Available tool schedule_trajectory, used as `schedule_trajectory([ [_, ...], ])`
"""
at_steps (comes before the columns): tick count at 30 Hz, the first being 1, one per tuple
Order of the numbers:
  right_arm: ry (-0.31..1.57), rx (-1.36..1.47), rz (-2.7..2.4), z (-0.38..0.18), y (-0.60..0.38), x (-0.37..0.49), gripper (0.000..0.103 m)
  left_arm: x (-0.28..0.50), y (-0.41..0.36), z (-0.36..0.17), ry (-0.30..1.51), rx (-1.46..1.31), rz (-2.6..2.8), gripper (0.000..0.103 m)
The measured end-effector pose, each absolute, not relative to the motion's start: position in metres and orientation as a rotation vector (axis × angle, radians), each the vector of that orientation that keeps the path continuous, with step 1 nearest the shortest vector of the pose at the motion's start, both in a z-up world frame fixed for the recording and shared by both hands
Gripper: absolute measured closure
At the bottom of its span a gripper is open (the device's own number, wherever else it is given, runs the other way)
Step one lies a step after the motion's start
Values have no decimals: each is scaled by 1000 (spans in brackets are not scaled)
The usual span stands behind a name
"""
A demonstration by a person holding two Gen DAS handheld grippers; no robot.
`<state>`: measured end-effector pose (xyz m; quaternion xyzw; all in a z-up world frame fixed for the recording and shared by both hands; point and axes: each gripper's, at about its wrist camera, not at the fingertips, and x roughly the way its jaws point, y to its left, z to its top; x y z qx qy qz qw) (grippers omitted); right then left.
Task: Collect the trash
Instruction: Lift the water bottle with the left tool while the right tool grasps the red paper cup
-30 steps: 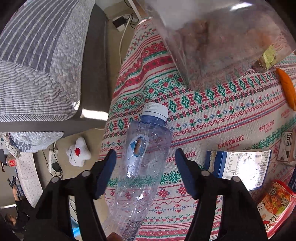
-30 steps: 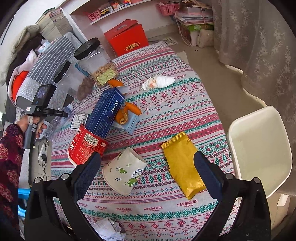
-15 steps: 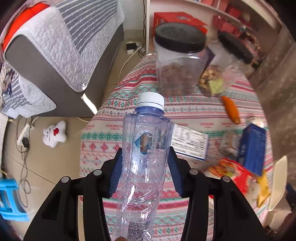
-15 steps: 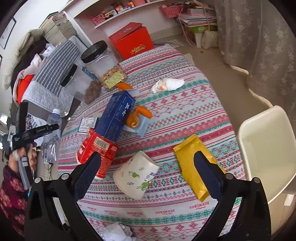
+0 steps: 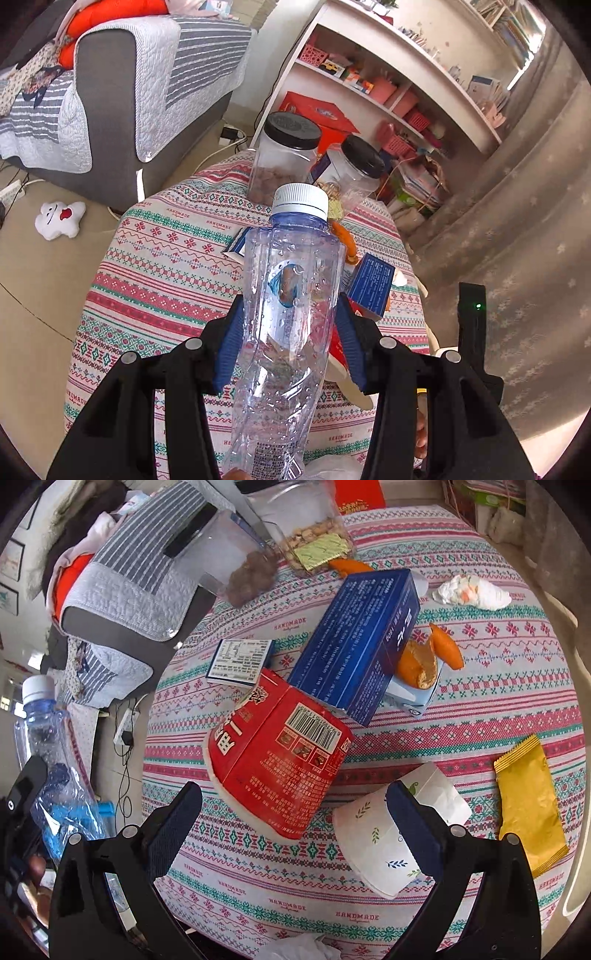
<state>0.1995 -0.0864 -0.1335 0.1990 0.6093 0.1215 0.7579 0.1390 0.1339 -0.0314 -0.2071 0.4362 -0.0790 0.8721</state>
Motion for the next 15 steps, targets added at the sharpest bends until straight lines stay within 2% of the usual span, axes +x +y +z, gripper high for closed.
schedule_trajectory([
  [5,1345,614,256,-153,-84,218,7,139,139,-25,881,-447,-158,55],
  [12,1331,616,236,-163,-60,222,6,125,141,-27,887,-430,-163,55],
  [13,1329,631,253,-163,-58,222,10,123,142,-27,885,-429,-164,55],
  [14,1335,639,259,-163,-57,222,24,123,144,-26,884,-430,-163,55],
  [15,1346,632,264,-164,-55,222,30,121,146,-26,881,-433,-162,55],
])
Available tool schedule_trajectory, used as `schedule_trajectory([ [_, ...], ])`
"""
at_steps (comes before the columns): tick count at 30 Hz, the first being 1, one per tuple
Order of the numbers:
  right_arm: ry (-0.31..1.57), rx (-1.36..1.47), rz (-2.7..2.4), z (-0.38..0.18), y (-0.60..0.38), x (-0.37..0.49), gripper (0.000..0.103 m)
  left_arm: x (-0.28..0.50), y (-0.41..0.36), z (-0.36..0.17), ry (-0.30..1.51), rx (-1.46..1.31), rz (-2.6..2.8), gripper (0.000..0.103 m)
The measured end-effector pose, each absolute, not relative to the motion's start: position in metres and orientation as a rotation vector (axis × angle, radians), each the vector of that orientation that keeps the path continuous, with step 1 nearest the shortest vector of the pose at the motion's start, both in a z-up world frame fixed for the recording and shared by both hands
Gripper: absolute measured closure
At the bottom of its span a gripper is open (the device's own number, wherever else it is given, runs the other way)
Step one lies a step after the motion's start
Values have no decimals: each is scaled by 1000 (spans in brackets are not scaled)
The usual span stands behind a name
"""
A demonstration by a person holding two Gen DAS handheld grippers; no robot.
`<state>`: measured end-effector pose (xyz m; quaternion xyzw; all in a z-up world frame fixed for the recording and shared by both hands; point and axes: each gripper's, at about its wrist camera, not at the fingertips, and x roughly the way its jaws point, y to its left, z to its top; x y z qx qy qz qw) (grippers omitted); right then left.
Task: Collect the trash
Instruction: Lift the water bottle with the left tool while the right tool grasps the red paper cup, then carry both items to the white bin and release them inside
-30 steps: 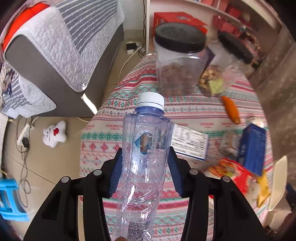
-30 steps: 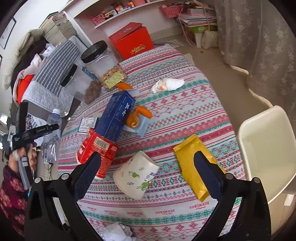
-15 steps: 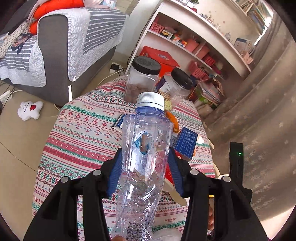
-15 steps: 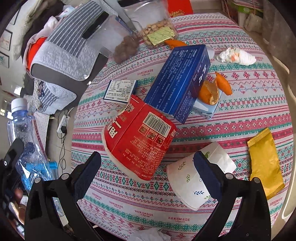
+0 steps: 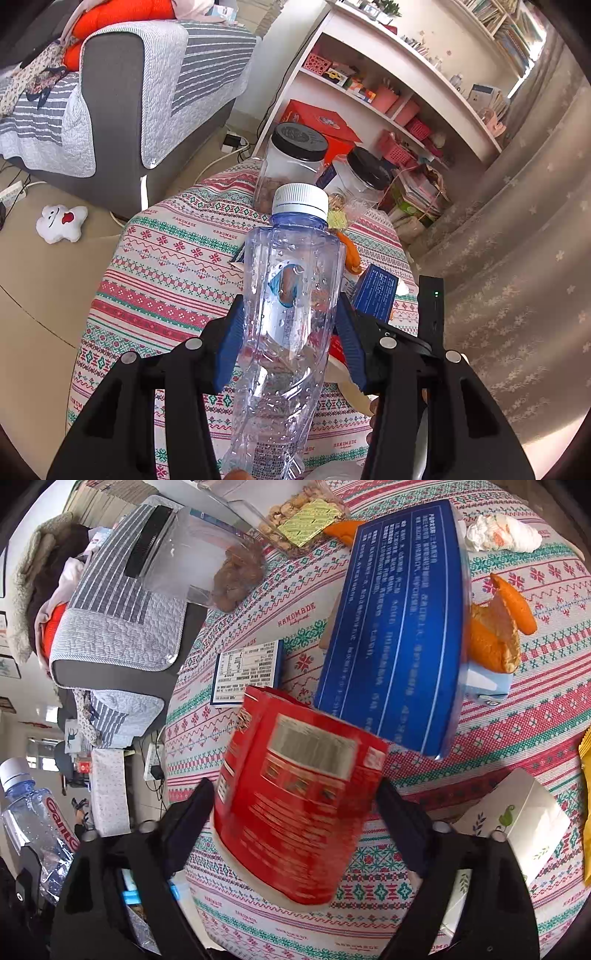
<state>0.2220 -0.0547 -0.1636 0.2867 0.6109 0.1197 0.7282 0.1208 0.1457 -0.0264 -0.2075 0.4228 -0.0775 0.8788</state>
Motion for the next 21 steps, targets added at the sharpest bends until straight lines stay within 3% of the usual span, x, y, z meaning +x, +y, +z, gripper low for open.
schedule_trajectory([
  [11,1152,549,293,-108,-58,208,43,118,154,-21,846,-424,-102,55],
  [21,935,513,206,-46,-117,178,47,117,135,-11,812,-429,-136,55],
])
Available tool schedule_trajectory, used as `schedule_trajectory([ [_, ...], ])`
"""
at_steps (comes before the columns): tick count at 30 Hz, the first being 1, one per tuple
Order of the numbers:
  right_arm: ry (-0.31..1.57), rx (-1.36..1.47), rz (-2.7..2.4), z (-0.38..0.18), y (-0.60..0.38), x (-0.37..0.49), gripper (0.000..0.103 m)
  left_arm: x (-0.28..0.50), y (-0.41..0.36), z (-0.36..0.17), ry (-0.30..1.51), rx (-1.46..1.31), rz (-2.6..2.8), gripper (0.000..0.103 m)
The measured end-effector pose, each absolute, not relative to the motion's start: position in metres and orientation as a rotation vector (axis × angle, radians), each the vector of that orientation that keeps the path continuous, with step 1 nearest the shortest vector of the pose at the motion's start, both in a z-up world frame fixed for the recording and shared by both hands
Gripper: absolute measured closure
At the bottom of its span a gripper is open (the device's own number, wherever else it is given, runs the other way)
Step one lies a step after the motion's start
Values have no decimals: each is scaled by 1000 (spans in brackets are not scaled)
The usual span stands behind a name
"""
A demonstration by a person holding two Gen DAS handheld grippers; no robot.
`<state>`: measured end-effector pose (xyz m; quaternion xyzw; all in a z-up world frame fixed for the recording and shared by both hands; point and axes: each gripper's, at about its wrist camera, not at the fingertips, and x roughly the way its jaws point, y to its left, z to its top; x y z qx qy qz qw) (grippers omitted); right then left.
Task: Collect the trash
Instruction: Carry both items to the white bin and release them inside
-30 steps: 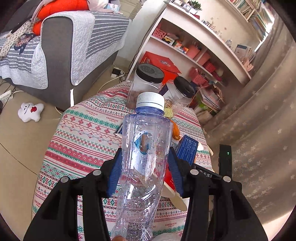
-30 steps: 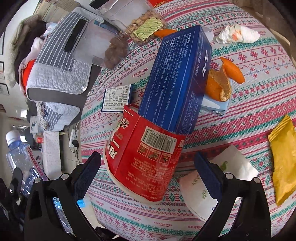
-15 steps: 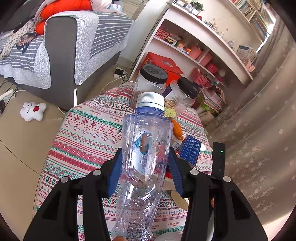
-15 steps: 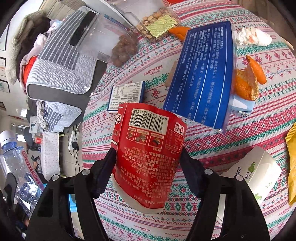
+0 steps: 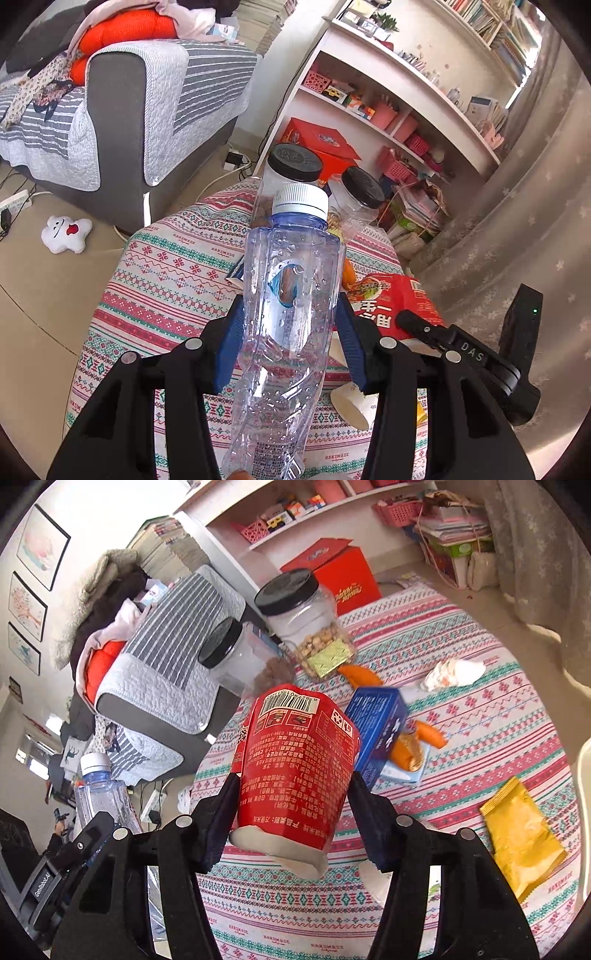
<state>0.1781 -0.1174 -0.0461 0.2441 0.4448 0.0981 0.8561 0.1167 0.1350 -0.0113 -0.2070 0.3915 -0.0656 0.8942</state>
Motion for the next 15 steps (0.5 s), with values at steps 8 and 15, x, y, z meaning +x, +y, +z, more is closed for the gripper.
schedule_trajectory([
  [8,686,339,-72,10,-198,124,46,115,103,6,749,-426,-205,55],
  [15,626,207,-421,13,-289,82,45,118,58,6,753,-393,-268,55],
])
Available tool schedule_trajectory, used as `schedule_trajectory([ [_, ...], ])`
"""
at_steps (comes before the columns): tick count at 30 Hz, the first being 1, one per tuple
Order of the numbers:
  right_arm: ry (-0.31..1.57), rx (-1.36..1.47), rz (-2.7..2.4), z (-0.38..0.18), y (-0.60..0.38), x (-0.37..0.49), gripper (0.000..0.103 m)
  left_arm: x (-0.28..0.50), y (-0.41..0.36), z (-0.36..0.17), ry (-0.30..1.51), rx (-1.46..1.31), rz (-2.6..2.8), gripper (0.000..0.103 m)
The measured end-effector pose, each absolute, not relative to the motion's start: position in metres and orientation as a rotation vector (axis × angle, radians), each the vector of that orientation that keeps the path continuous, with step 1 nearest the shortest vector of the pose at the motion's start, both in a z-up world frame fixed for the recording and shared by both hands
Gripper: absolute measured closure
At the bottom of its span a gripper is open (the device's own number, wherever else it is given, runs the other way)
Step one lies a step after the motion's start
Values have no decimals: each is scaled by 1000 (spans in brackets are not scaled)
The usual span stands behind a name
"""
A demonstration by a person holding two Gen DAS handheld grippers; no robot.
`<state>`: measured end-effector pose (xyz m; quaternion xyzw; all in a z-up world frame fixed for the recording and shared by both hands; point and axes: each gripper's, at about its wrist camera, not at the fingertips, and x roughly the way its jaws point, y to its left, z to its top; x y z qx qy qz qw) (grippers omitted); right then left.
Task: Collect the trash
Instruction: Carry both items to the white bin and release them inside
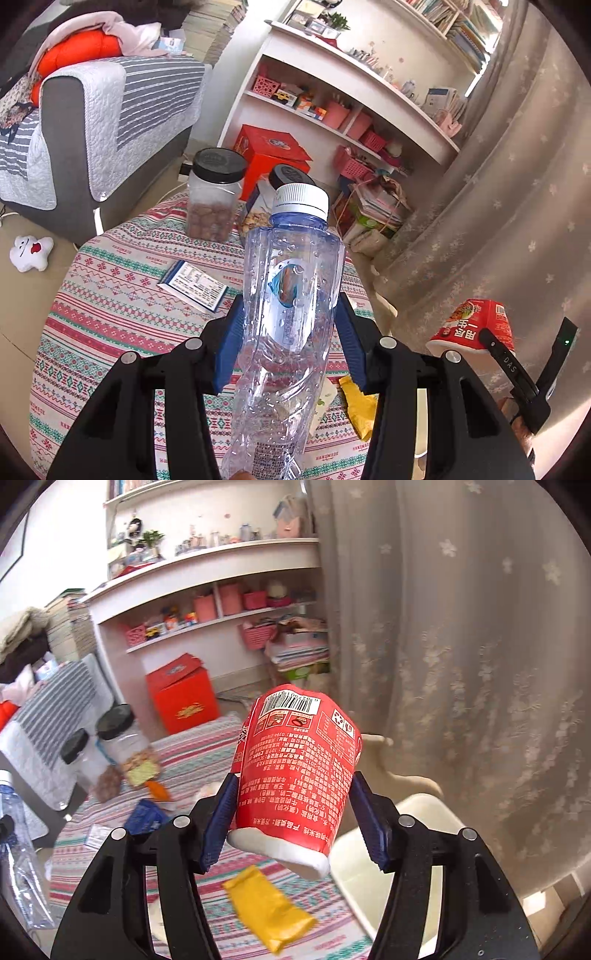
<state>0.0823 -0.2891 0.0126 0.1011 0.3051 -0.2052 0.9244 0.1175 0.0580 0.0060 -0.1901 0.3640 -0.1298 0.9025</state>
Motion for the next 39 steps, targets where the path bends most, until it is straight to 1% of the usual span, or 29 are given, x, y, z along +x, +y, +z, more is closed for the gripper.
schedule_trajectory([
  [3,664,159,-536,-1,-318,75,43,117,33,6,760,-360,-296,55],
  [4,683,153,-561,-6,-325,75,40,117,24,6,763,-350,-305,55],
  [5,708,143,-587,-10,-332,76,35,116,15,5,766,-340,-316,55],
  [6,729,131,-621,-14,-339,76,33,116,6,5,769,-330,-327,55],
  [7,733,128,-655,-16,-346,75,30,116,-3,4,773,-320,-339,55],
  [8,729,123,-683,-16,-350,73,15,116,-12,3,778,-312,-354,55],
  [9,712,116,-707,-14,-353,70,8,116,-22,3,783,-306,-369,55],
  [13,605,46,-799,1,-363,53,7,111,-66,4,788,-255,-433,55],
  [17,555,53,-855,11,-384,40,7,107,-119,5,790,-190,-499,55],
  [28,546,232,-978,19,-461,2,7,102,-277,-7,850,-104,-679,55],
  [39,544,296,-1062,18,-505,-26,7,100,-365,-22,900,-61,-738,53],
])
